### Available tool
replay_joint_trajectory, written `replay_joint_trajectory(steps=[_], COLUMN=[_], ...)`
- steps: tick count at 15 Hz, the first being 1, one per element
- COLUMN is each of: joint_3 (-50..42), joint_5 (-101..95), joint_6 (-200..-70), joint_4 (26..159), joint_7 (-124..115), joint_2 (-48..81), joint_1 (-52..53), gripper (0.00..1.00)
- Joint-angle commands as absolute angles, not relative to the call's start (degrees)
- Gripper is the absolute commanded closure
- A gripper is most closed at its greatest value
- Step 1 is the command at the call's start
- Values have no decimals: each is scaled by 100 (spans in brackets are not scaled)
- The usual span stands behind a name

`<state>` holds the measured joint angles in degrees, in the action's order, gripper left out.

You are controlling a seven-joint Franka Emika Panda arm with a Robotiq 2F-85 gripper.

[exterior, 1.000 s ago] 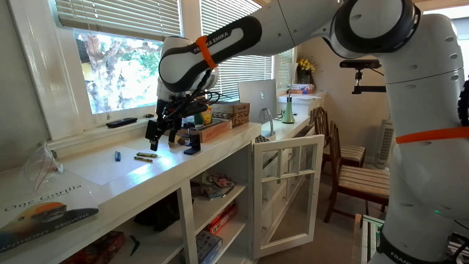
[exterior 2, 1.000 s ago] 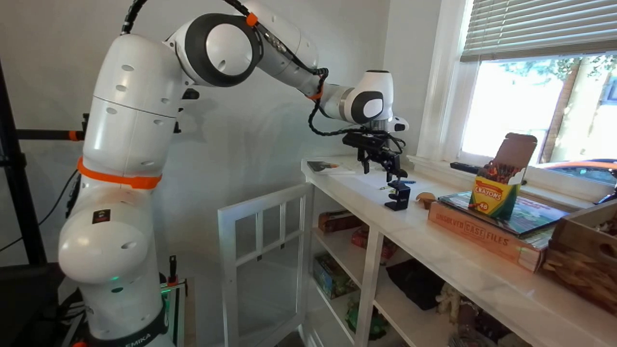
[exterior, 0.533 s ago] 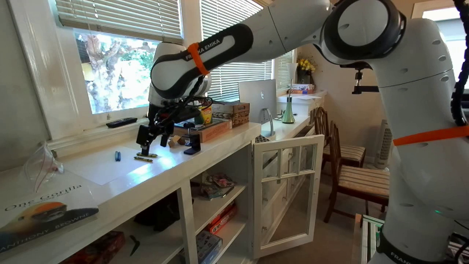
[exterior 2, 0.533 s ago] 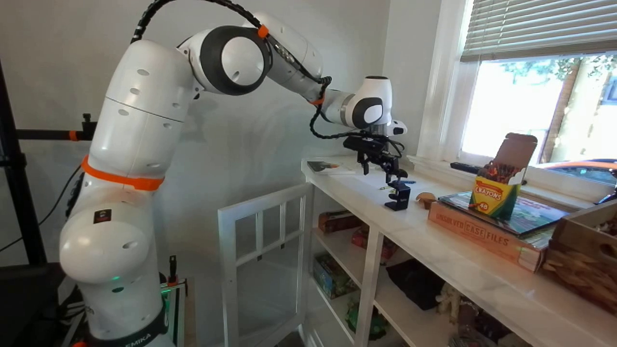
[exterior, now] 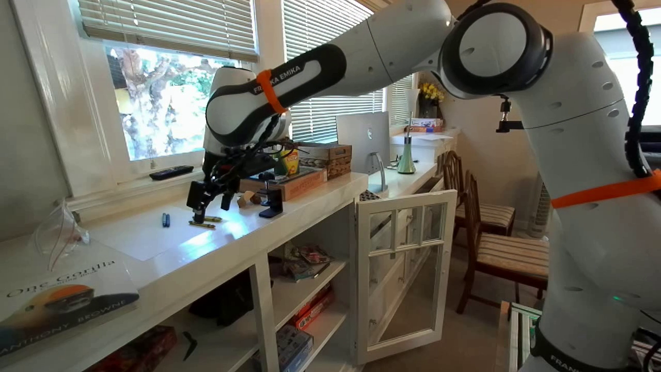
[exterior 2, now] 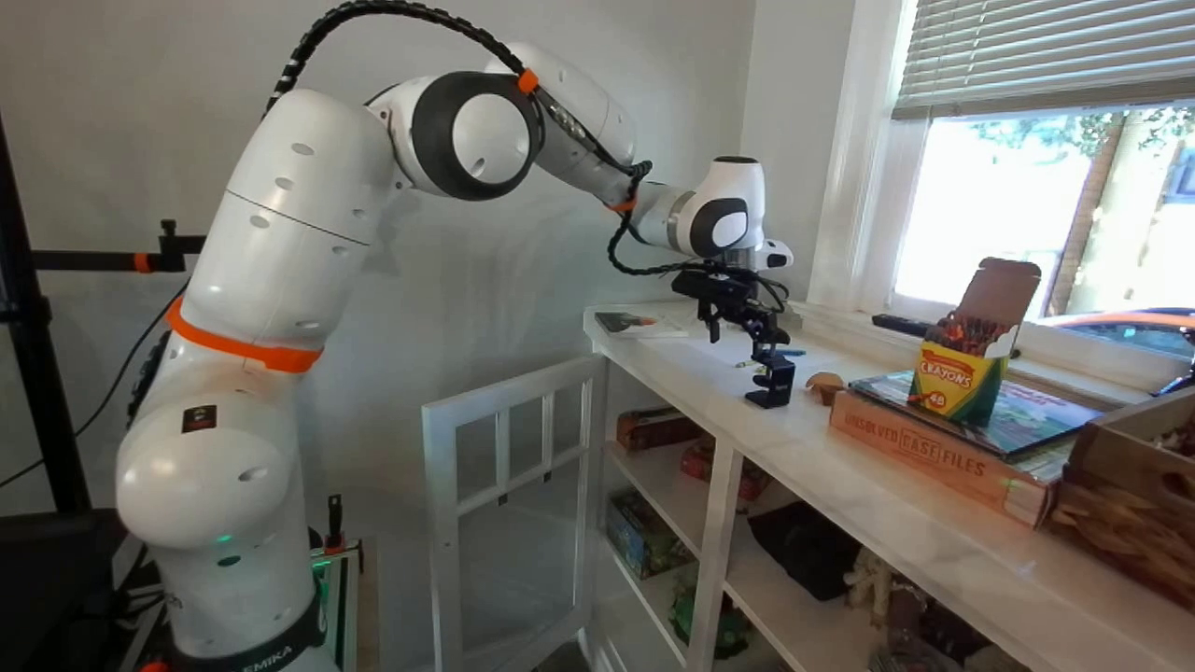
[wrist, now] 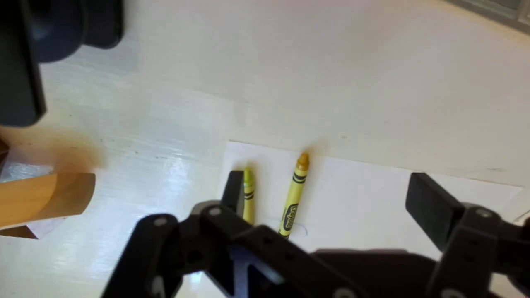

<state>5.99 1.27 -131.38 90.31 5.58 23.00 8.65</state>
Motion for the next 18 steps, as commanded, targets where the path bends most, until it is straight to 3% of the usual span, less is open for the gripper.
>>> replay_joint_trajectory(steps=[1, 10, 12, 15, 18], joint_3=[592, 564, 560, 557, 541], joint_5=[-38, -81, -85, -89, -122], joint_6=[-13129, -13175, -13171, -13162, -13154], joint_4=[8739, 8526, 8500, 8485, 8468], joint_7=[343, 182, 170, 164, 155], joint_2=[2566, 2797, 2831, 2855, 2880], joint_1=[938, 1016, 1021, 1022, 1033], gripper=[0, 4, 27, 53, 48])
